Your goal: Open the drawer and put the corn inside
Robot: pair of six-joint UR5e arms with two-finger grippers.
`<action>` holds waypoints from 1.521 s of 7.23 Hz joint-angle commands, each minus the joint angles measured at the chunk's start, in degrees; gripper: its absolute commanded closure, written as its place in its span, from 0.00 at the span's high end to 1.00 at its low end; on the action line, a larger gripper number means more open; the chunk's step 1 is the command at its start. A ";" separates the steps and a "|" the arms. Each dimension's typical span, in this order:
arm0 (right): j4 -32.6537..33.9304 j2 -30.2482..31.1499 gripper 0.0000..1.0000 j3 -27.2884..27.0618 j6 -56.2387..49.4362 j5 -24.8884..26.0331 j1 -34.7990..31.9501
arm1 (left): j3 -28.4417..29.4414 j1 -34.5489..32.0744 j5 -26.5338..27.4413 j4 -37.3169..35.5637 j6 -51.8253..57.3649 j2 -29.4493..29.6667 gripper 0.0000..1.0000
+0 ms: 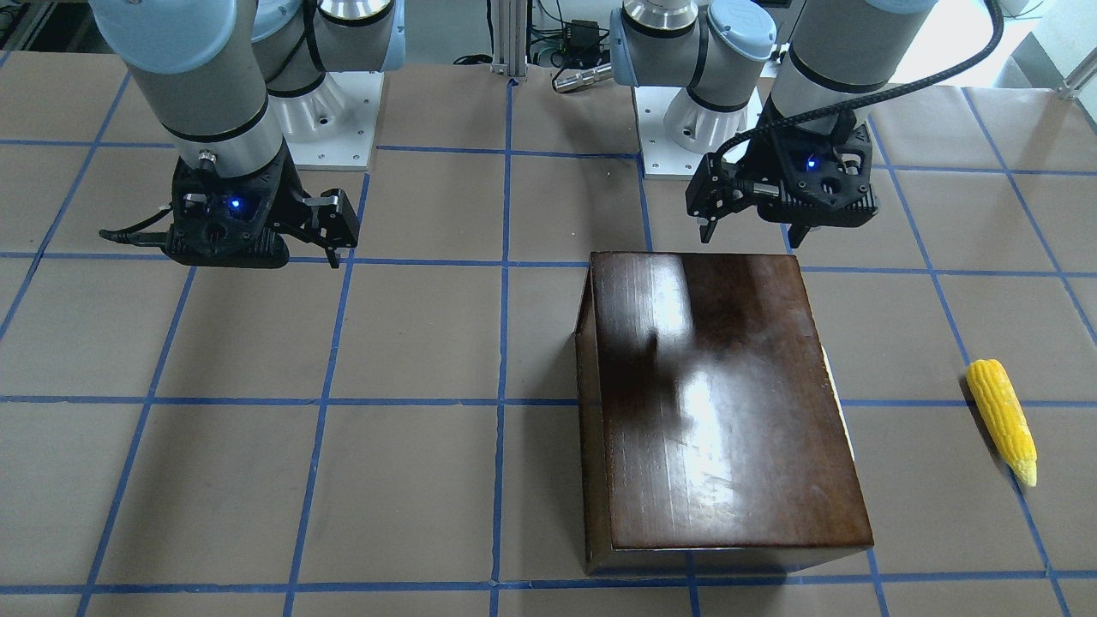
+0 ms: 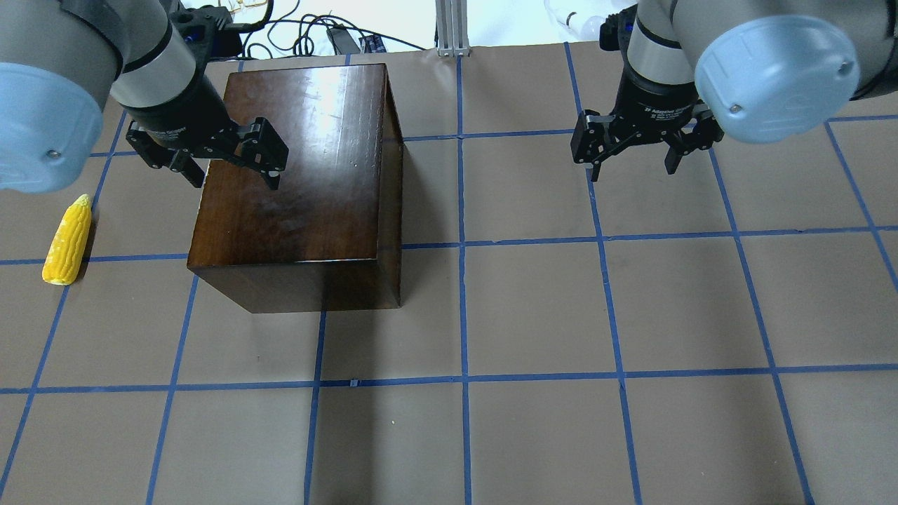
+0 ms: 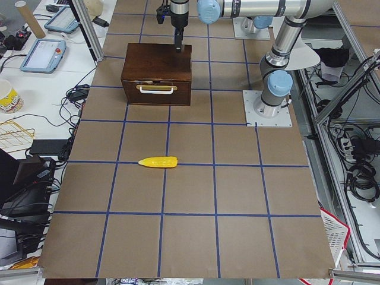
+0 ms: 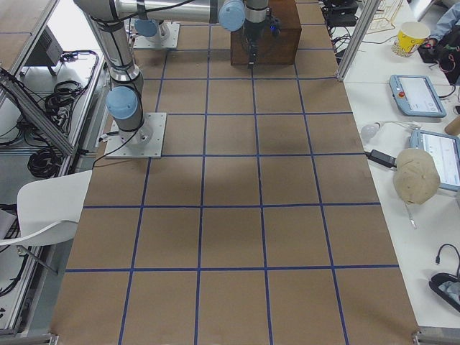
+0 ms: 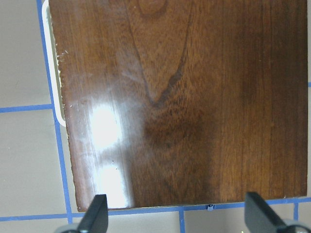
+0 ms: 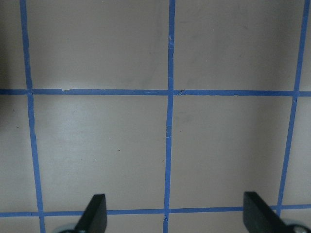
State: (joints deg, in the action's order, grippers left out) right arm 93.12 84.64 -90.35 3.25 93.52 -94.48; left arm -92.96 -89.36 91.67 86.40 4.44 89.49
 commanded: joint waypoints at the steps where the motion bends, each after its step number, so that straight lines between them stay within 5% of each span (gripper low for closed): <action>1: -0.05 0.00 1.00 0.00 0.00 0.00 0.00 | -0.03 -0.29 0.00 0.00 0.04 -0.11 1.00; 11: -0.05 0.00 1.00 0.00 0.00 0.00 0.00 | 0.15 -0.02 0.44 1.05 0.04 -1.87 1.00</action>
State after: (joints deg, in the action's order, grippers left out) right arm 93.08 84.64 -90.35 3.25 93.52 -94.48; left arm -92.80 -89.32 92.19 87.33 4.41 87.56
